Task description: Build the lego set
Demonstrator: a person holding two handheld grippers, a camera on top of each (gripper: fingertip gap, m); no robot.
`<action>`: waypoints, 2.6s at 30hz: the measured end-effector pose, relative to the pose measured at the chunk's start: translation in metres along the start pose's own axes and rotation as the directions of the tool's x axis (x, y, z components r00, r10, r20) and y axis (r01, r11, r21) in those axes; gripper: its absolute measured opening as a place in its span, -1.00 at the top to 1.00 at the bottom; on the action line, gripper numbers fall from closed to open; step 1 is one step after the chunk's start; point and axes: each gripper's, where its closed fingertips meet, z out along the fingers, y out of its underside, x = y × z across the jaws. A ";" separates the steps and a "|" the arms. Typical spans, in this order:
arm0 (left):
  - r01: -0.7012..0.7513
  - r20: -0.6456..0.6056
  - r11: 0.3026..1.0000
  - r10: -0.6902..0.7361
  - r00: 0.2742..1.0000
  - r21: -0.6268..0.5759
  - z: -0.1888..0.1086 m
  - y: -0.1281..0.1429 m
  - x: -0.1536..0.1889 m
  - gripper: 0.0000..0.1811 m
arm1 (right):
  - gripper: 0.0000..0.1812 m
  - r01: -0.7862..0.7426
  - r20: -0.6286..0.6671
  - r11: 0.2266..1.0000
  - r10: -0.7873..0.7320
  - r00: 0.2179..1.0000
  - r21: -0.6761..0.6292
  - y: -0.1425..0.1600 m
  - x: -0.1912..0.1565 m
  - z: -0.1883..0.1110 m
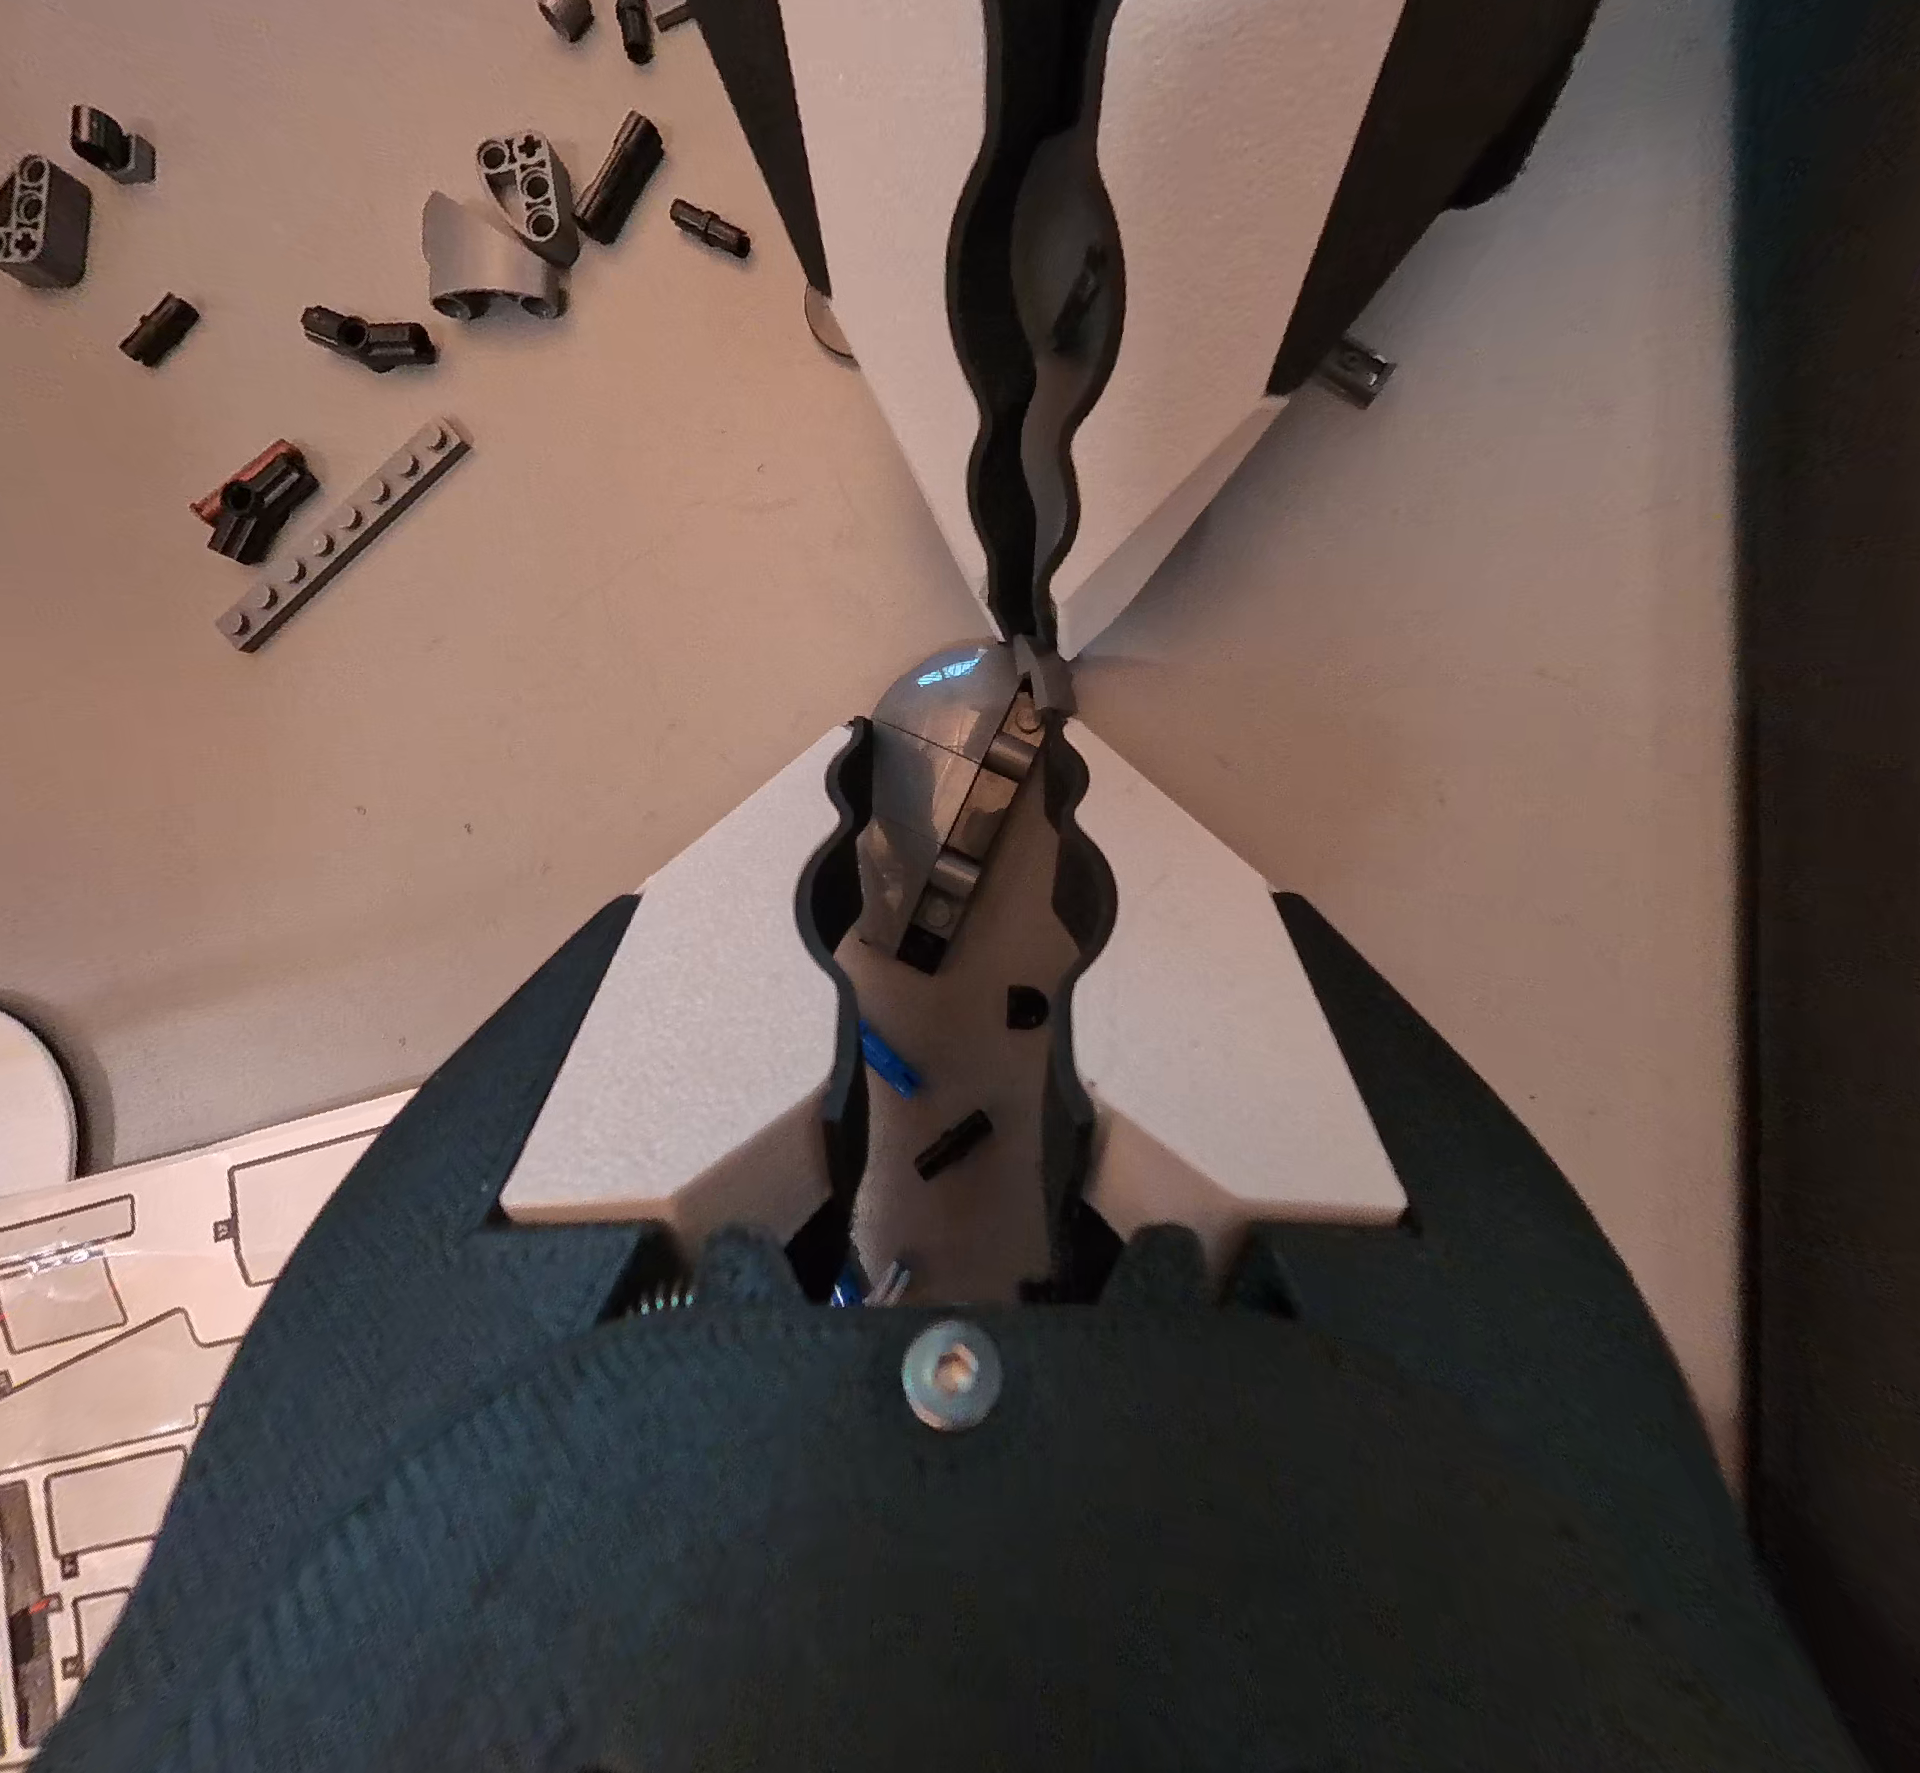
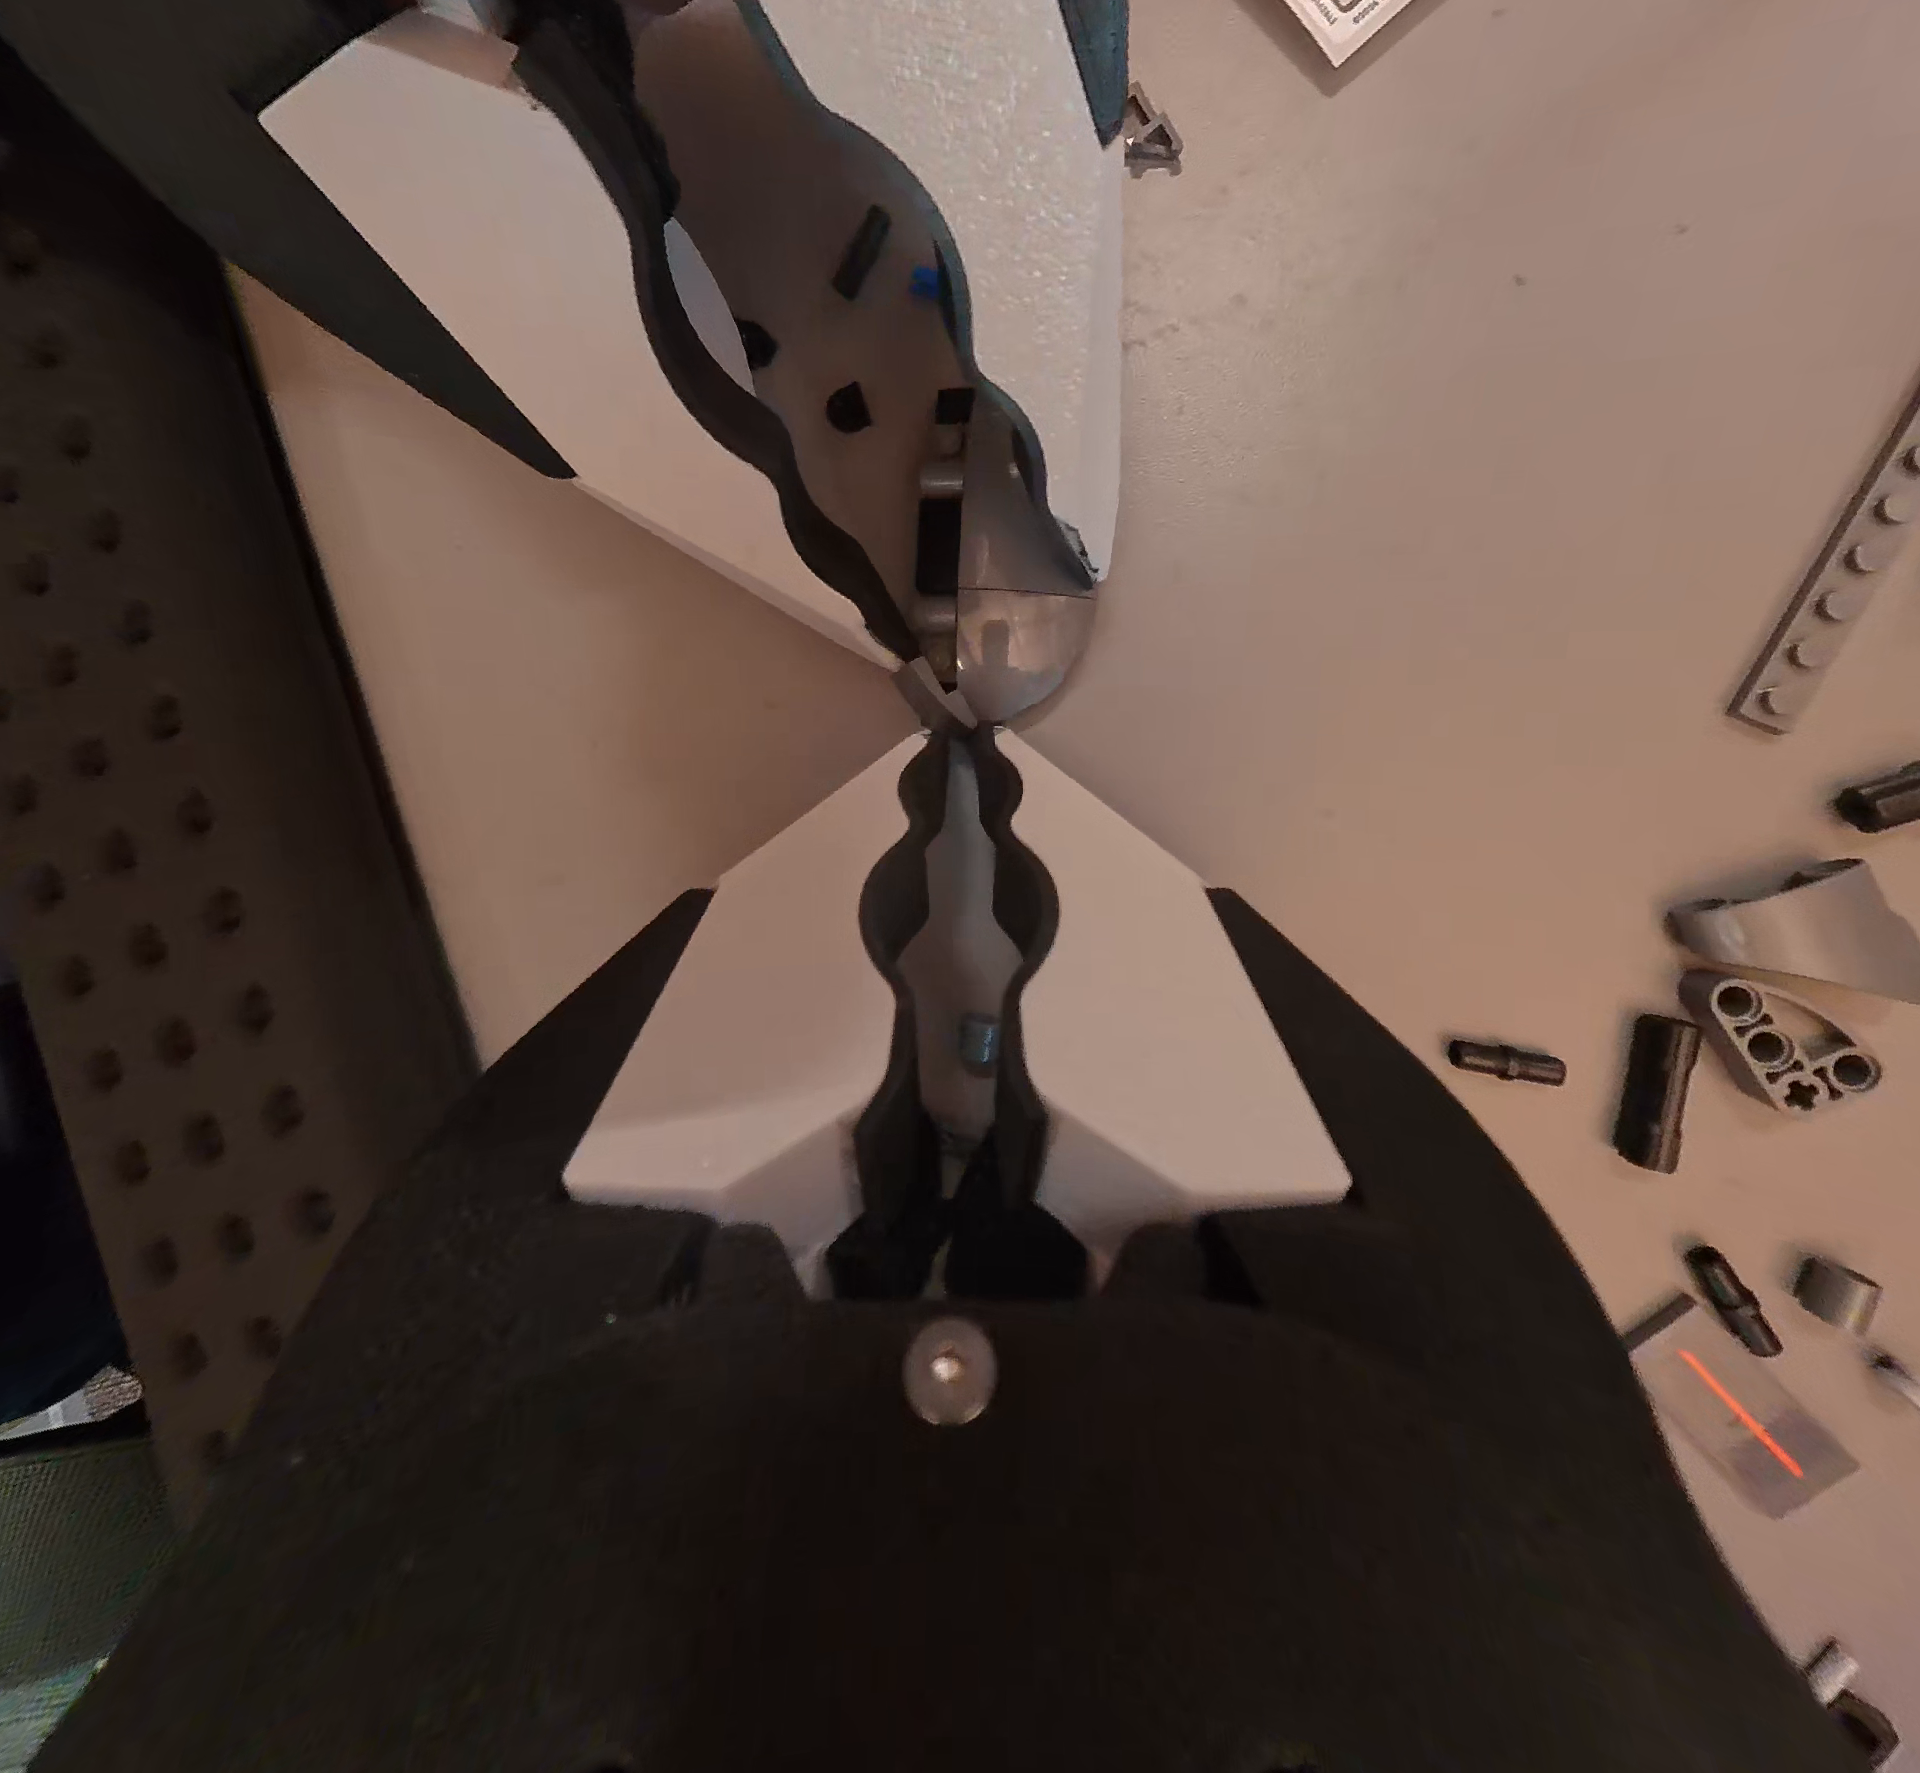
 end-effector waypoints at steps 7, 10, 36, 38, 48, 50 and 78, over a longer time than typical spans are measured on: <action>-0.008 -0.006 1.000 0.008 1.000 0.002 0.000 0.000 0.001 0.66 | 0.96 -0.010 0.010 1.000 0.010 1.000 0.004 0.000 -0.002 0.000; -0.022 0.003 1.000 0.022 1.000 -0.002 -0.001 0.003 0.001 0.66 | 0.99 -0.014 0.019 1.000 0.014 1.000 0.011 0.000 -0.002 0.000; 0.059 0.090 0.998 -0.058 0.994 0.001 0.004 -0.002 -0.017 0.66 | 1.00 0.129 0.054 0.991 -0.127 0.990 -0.032 0.005 -0.023 0.005; 0.046 0.092 0.999 -0.045 0.995 -0.004 0.002 0.000 -0.017 0.66 | 1.00 0.117 0.064 0.993 -0.116 0.991 -0.011 0.002 -0.023 0.004; 0.037 0.149 0.999 -0.041 0.988 0.024 -0.022 0.002 -0.029 0.71 | 0.77 0.285 0.127 0.952 -0.299 0.946 0.114 -0.018 -0.051 0.001; 0.062 0.169 0.998 -0.063 0.984 0.010 -0.021 0.007 -0.036 0.73 | 0.66 0.356 0.109 0.930 -0.365 0.925 0.095 -0.022 -0.059 0.010; -0.312 0.322 0.939 0.252 0.913 0.147 -0.048 -0.047 -0.009 0.86 | 0.93 -0.320 0.502 0.861 0.088 0.860 0.396 -0.057 -0.009 -0.058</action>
